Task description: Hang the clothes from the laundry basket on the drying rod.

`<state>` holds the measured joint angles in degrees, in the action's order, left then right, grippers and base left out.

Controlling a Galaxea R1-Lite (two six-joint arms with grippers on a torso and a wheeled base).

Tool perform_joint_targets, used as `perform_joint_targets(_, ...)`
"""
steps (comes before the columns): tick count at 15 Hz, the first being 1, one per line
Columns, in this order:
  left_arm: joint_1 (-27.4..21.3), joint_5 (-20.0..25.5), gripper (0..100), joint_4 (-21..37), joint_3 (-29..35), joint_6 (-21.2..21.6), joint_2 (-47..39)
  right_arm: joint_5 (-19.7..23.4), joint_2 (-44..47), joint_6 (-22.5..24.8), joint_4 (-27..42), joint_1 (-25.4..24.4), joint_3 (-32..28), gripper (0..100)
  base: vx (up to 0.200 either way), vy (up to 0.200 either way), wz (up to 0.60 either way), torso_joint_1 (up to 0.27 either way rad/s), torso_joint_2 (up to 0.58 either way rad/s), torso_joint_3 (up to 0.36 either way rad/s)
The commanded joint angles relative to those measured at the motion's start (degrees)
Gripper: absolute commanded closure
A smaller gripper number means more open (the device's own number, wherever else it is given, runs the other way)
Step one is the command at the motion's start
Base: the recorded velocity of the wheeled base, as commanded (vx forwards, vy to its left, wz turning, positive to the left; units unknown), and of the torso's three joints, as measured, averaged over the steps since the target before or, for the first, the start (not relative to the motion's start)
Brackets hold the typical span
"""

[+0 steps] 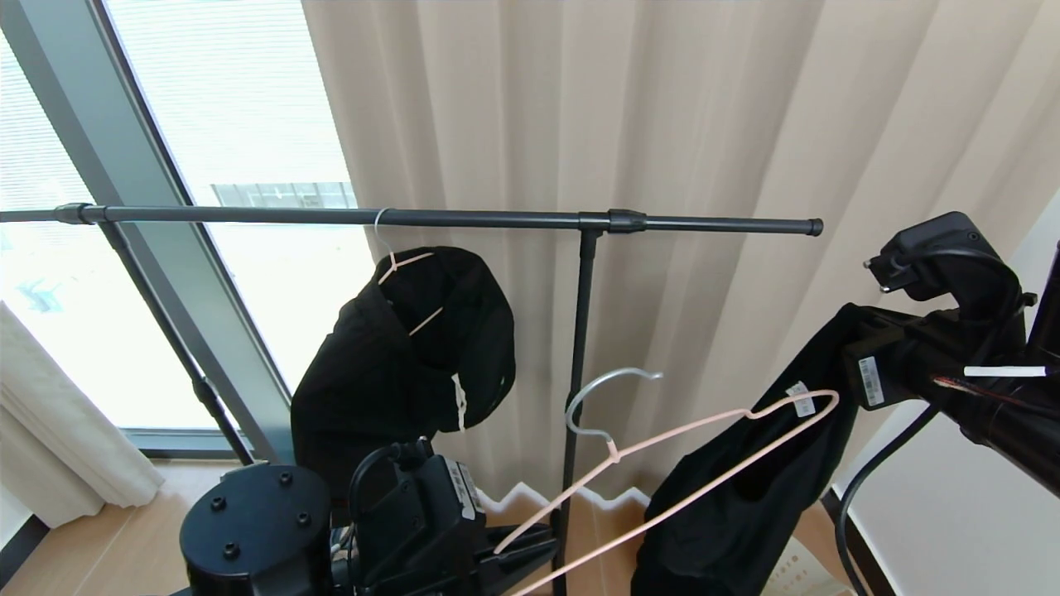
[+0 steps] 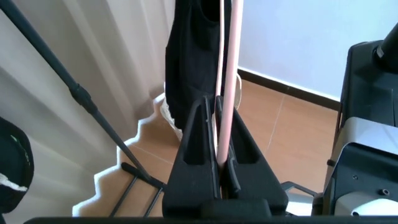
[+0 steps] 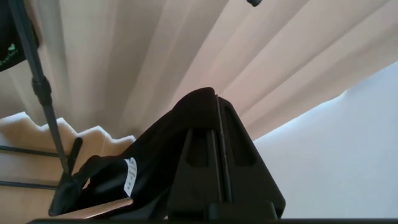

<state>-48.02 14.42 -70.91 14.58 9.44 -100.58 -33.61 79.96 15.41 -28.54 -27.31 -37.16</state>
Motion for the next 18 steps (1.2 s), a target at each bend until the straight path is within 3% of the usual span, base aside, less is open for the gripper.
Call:
perform_joint_targets(1,0.03,-0.18,100,-0.1,0.8,-0.03,-2.25,-0.05,0.02,-0.12,0.06,-1.52,-0.02,100,0.0,0.0,0.0,0.0,0.0,0.0)
perform_joint_targets(5,0.56,-3.35,100,-0.37,2.12,-0.03,-3.57,-0.05,-0.07,-0.2,0.33,-3.63,0.42,100,0.0,0.0,0.0,0.0,0.0,0.0)
perform_joint_targets(18,1.26,-3.52,100,-6.61,1.94,-1.26,-5.94,-1.81,1.34,-1.61,0.33,-11.36,1.39,100,0.0,0.0,0.0,0.0,0.0,0.0)
